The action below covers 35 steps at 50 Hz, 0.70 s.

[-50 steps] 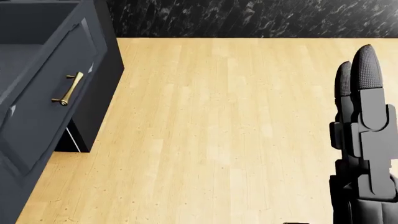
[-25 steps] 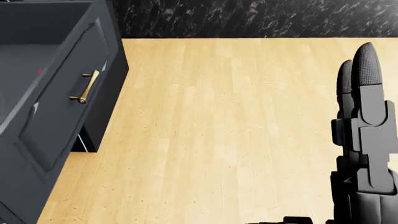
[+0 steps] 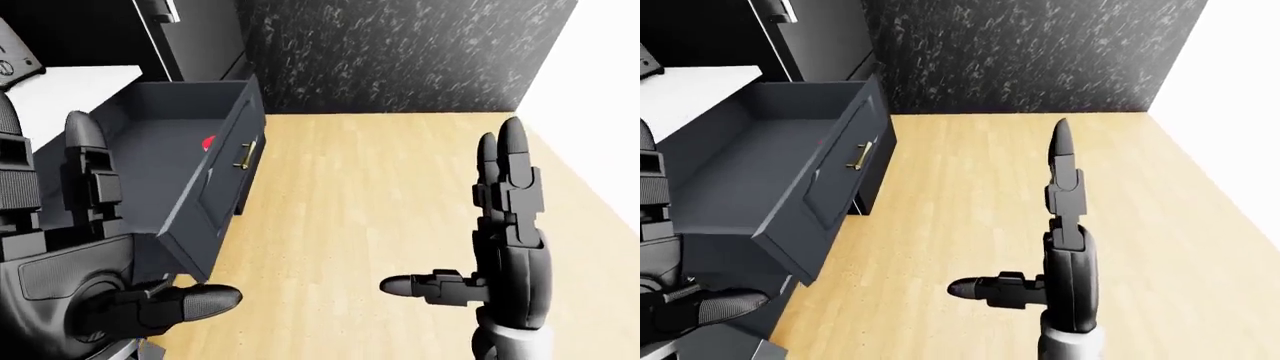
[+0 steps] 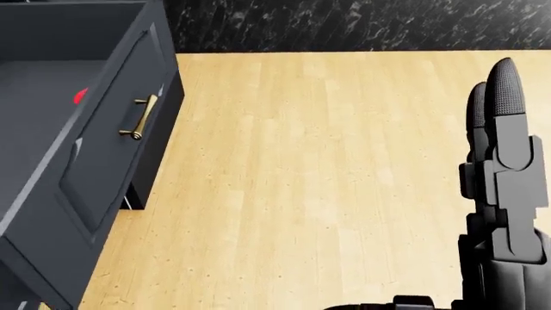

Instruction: Close the right drawer.

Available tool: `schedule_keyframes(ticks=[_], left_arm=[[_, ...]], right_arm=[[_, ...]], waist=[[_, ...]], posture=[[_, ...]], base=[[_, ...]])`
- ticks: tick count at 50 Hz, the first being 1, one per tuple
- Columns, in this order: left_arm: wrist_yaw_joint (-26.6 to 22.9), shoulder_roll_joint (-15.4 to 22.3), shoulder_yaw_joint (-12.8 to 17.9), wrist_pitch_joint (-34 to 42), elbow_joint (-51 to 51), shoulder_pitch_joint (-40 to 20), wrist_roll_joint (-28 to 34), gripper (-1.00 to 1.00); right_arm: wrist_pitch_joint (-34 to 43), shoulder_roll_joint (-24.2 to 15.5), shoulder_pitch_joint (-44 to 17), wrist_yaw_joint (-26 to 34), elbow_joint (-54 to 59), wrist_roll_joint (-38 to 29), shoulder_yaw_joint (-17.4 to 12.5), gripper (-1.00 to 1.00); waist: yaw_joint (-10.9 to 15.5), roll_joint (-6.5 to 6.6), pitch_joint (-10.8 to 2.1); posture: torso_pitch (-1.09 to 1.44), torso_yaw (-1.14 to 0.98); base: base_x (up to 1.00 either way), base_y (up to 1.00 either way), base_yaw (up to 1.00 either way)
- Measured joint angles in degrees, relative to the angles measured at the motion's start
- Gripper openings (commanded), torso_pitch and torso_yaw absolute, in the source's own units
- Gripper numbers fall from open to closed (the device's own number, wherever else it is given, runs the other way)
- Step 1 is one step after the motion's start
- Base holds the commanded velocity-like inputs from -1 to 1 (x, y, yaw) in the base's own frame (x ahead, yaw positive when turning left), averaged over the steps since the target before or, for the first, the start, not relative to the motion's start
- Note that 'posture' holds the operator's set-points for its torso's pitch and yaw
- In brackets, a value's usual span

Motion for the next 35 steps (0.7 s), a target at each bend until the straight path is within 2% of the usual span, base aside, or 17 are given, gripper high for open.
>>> schedule_keyframes(ticks=[5,11,13,14,15,18,20,24,26,27,29,31,35], left_arm=[[0.5,-0.4,0.6,0.5,1.4,0.5,0.1,1.0],[-0.5,-1.1,0.7,0.4,0.7,0.1,0.5,1.0],[-0.6,-1.1,0.6,0.4,0.5,0.1,0.6,1.0],[-0.7,-1.3,0.4,0.3,0.5,0.0,0.6,1.0],[-0.8,-1.6,-0.1,0.4,0.7,0.1,0.6,1.0],[-1.2,-1.7,-0.3,0.9,1.1,0.5,0.6,1.0],[-1.3,-1.8,0.2,0.8,0.9,0.4,0.7,1.0],[-1.8,-2.1,0.3,0.3,0.1,0.2,0.8,1.0],[-2.0,-2.3,0.4,0.2,0.1,0.2,0.8,1.0],[-2.0,-2.1,0.7,0.2,0.3,0.1,0.9,1.0],[-1.9,-2.3,1.2,0.5,1.2,0.3,0.9,1.0],[-1.7,-2.3,1.2,0.8,1.5,0.6,0.9,1.0],[-1.8,-2.2,1.1,0.7,0.8,0.3,0.8,1.0]], right_arm=[[0.3,0.2,0.3,0.6,1.6,-0.3,1.1,1.0],[-0.2,0.2,-0.2,0.3,0.9,-0.2,0.7,1.0],[-0.4,0.3,-0.3,0.2,0.9,-0.1,0.8,1.0],[-0.5,0.1,-0.4,0.2,1.0,-0.1,0.6,1.0],[-0.4,-0.1,-0.4,0.1,1.3,-0.1,0.1,1.0],[0.3,0.0,0.2,-0.1,2.5,-0.1,-0.3,1.0],[0.4,0.0,0.1,-0.2,2.1,-0.1,-0.1,1.0],[-0.3,0.0,-0.3,-0.2,1.4,-0.2,0.2,1.0],[-0.4,-0.1,-0.3,-0.2,1.4,-0.2,0.2,1.0],[-0.4,0.2,-0.5,-0.2,1.6,-0.3,0.4,1.0],[-0.3,0.4,-0.4,0.1,2.7,-0.4,1.1,1.0],[0.0,0.2,-0.1,0.3,3.0,-0.5,1.2,1.0],[-0.1,0.2,-0.5,0.2,2.2,-0.4,0.6,1.0]], waist=[[1.1,-1.46,0.09],[0.7,-5.25,0.33],[0.7,-6.99,0.08],[0.3,-7.17,-0.16],[-0.1,-6.33,0.18],[-0.1,-6.34,-0.07],[0.1,-5.61,-0.12],[0.1,-2.75,0.49],[0.0,-0.48,0.16],[0.3,-0.21,-0.2],[0.9,-0.97,0.35],[1.0,-1.57,0.27],[0.7,-3.95,0.27]], posture=[[0.0,0.0],[0.0,0.0],[0.0,0.0],[0.0,0.0],[0.0,0.0],[0.0,0.0],[0.0,0.0],[0.0,0.0],[0.0,0.0],[0.0,0.0],[0.0,0.0],[0.0,0.0],[0.0,0.0]], base=[[0.01,0.13,0.0],[0.01,0.13,0.0],[0.02,0.13,0.0],[0.02,0.14,0.0],[0.02,0.13,0.0],[0.02,0.13,0.0],[0.02,0.13,0.0],[0.01,0.13,0.0],[0.01,0.13,0.0],[0.02,0.13,0.0],[0.01,0.12,0.0],[0.01,0.14,0.0],[0.01,0.14,0.0]])
